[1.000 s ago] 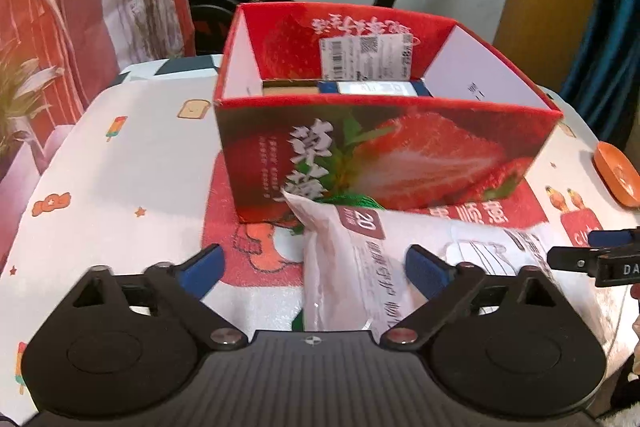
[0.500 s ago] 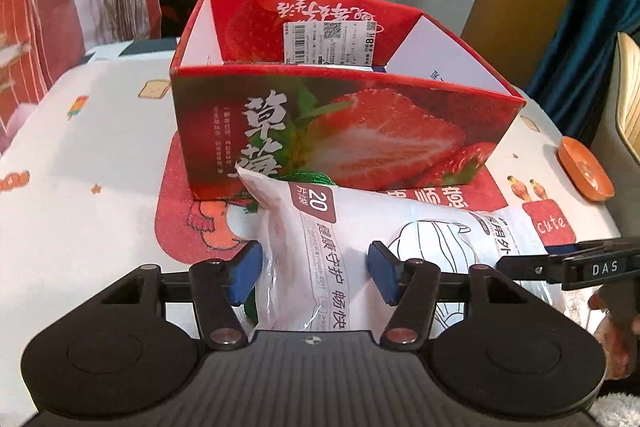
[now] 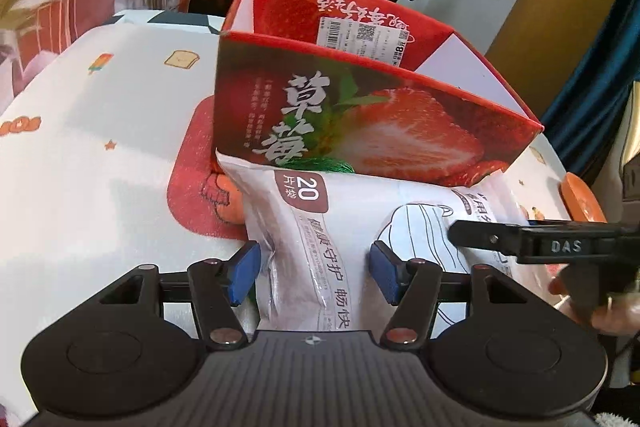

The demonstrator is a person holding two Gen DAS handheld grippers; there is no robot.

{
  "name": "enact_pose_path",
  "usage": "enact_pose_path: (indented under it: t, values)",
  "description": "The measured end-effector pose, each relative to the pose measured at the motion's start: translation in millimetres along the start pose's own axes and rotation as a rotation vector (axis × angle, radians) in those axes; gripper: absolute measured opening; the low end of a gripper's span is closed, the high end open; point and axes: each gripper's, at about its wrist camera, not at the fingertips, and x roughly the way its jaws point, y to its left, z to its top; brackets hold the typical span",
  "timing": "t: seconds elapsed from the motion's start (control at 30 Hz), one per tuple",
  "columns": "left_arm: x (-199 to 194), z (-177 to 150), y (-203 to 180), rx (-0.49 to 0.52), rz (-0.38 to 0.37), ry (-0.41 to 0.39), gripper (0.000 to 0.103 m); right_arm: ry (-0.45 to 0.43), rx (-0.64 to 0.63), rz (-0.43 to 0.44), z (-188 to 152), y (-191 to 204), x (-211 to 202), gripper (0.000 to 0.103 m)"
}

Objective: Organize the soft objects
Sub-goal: 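Close both grippers on the white surgical-mask pack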

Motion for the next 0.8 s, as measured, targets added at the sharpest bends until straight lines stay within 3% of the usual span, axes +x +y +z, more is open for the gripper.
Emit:
enact_pose_path:
  t: [0.17, 0.37, 0.57, 0.67, 0.8]
  values:
    - [4, 0, -1, -0.004, -0.001, 0.002, 0.067, 0.002, 0.007, 0.022, -5, -7, -2, 0.102]
    - [7, 0, 1, -0.010, -0.009, 0.010, 0.068, 0.026, 0.043, 0.068, -11, -20, -6, 0.094]
    - [12, 3, 12, -0.076, -0.054, 0.048, 0.069, 0.022, 0.018, 0.056, -10, -15, -8, 0.090]
    - [10, 9, 17, -0.093, -0.081, 0.070, 0.069, -0.009, -0.033, 0.036, -5, -7, -19, 0.080]
    - [-2, 22, 17, 0.002, -0.100, 0.055, 0.068, -0.065, -0.095, 0.063, 4, -1, -38, 0.066]
